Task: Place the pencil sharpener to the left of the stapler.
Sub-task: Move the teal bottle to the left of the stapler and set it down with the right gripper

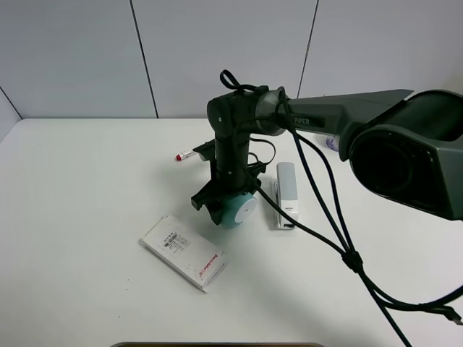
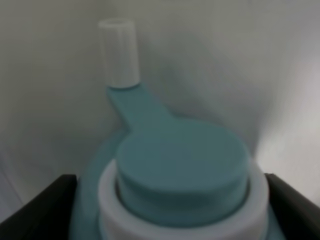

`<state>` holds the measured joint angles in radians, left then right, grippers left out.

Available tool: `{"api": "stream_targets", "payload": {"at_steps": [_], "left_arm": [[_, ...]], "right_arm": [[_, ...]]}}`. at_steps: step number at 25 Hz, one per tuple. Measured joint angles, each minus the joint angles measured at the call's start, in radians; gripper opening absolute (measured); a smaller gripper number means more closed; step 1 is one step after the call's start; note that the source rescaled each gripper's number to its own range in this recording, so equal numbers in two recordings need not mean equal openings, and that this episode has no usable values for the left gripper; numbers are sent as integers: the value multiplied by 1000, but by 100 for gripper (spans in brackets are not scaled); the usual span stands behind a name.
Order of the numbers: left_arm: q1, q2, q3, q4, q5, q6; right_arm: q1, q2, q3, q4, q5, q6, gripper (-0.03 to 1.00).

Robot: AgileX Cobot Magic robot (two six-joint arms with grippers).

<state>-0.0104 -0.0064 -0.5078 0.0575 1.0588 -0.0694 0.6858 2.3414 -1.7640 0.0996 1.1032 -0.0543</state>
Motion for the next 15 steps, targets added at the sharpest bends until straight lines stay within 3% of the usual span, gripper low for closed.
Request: {"api": "stream_targets", "payload": {"at_steps": [15], "left_arm": [[0, 0, 0, 0, 0, 0]], "right_arm": [[0, 0, 0, 0, -5, 0, 1]]}}
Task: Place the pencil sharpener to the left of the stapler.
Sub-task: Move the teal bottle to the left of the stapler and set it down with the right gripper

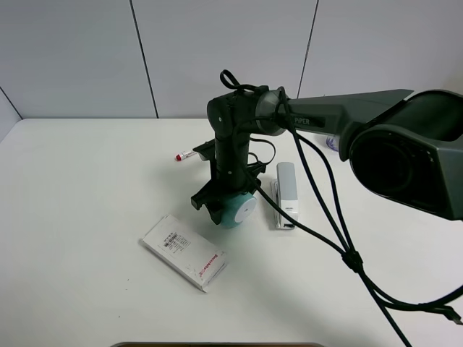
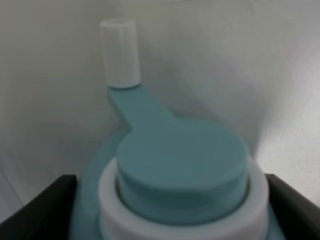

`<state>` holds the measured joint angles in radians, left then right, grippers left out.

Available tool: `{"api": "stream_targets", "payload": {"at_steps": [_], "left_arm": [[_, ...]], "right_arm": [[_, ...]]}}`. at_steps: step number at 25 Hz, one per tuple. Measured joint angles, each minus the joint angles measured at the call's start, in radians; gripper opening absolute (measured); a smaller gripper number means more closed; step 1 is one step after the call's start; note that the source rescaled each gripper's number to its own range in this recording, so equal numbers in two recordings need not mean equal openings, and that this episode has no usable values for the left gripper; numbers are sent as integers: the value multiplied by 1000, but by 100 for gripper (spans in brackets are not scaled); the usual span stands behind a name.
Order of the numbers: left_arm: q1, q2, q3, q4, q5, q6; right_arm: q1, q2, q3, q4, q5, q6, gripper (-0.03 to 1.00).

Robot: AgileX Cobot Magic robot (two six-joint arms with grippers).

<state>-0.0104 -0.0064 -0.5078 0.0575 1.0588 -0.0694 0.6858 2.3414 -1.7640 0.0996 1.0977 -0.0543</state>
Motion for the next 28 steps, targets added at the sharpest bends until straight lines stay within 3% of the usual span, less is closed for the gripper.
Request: {"api": "stream_targets", "payload": {"at_steps": [10, 12, 14, 17, 28], "left_arm": [[0, 0, 0, 0, 0, 0], [0, 0, 0, 0, 0, 0], [0, 0, 0, 0, 0, 0], [0, 0, 0, 0, 0, 0], [0, 0, 0, 0, 0, 0]], "right_arm": [[0, 0, 0, 1, 0, 0, 1], [0, 0, 0, 1, -9, 0, 18], [0, 1, 0, 2, -19, 0, 50], [0, 2, 0, 4, -19, 0, 65], [0, -4, 0, 16, -9, 0, 68]]}}
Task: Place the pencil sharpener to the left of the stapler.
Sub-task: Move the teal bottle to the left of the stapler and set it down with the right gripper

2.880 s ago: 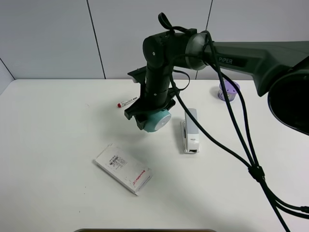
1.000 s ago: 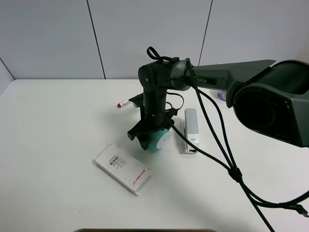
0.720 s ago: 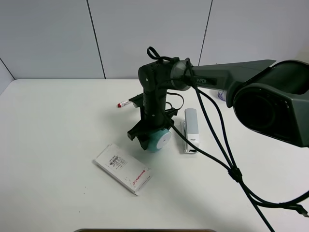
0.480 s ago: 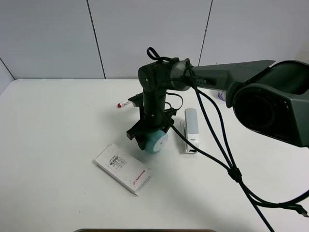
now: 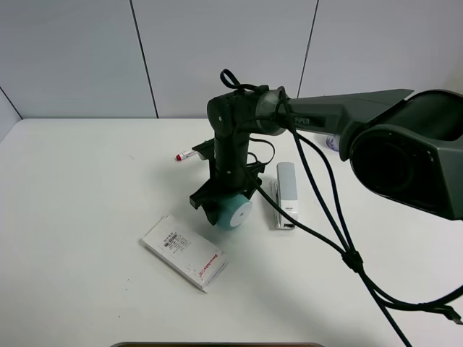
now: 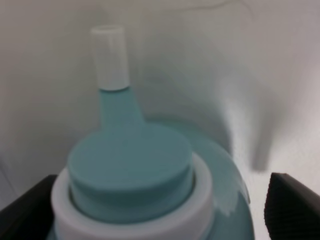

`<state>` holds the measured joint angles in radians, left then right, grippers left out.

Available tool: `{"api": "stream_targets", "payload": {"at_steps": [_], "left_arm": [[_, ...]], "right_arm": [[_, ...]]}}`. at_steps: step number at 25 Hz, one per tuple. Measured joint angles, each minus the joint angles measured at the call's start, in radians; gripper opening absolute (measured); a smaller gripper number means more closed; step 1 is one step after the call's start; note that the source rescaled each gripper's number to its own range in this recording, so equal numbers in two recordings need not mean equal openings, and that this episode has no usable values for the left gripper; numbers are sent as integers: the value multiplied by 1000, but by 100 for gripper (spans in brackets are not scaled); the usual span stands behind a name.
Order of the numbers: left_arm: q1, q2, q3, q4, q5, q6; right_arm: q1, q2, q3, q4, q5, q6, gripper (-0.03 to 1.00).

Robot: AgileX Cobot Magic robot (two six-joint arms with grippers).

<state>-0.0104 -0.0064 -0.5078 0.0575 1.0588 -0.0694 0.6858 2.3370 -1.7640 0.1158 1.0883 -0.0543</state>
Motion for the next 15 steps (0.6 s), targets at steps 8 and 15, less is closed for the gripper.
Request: {"api": "stream_targets", "payload": {"at_steps": [8, 15], "left_arm": [[0, 0, 0, 0, 0, 0], [0, 0, 0, 0, 0, 0]], "right_arm": [[0, -43, -43, 21, 83, -1, 68], [0, -43, -118, 22, 125, -1, 68]]}}
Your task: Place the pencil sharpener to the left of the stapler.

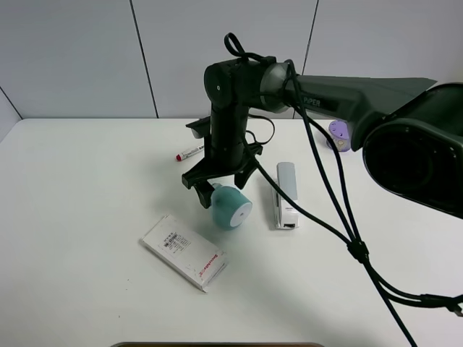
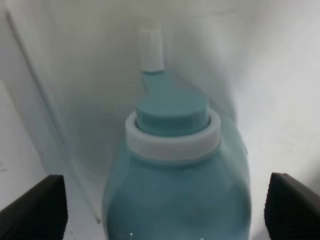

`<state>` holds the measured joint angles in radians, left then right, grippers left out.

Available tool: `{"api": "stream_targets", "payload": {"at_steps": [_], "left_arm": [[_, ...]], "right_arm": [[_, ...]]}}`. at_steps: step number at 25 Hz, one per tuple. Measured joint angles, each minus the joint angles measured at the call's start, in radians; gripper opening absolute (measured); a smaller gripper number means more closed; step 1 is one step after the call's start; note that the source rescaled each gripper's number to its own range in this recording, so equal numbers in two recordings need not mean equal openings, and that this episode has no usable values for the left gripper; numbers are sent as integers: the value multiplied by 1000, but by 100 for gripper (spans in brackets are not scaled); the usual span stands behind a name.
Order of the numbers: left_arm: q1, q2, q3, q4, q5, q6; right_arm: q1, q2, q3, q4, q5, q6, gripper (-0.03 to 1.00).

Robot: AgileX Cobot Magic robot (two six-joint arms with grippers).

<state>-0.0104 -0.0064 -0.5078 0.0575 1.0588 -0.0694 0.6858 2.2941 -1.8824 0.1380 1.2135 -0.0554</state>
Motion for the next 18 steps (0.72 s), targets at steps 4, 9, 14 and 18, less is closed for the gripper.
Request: {"api": "stream_targets", "payload": {"at_steps": [4, 9, 14, 18], "left_arm": [[0, 0, 0, 0, 0, 0], [0, 0, 0, 0, 0, 0], [0, 0, 0, 0, 0, 0], [0, 0, 0, 0, 0, 0]], "right_arm": [[0, -20, -12, 0, 1, 0, 68], [0, -90, -12, 0, 2, 0, 68], [0, -211, -12, -1, 4, 1, 68], [0, -330, -12, -3, 6, 1, 68]]}}
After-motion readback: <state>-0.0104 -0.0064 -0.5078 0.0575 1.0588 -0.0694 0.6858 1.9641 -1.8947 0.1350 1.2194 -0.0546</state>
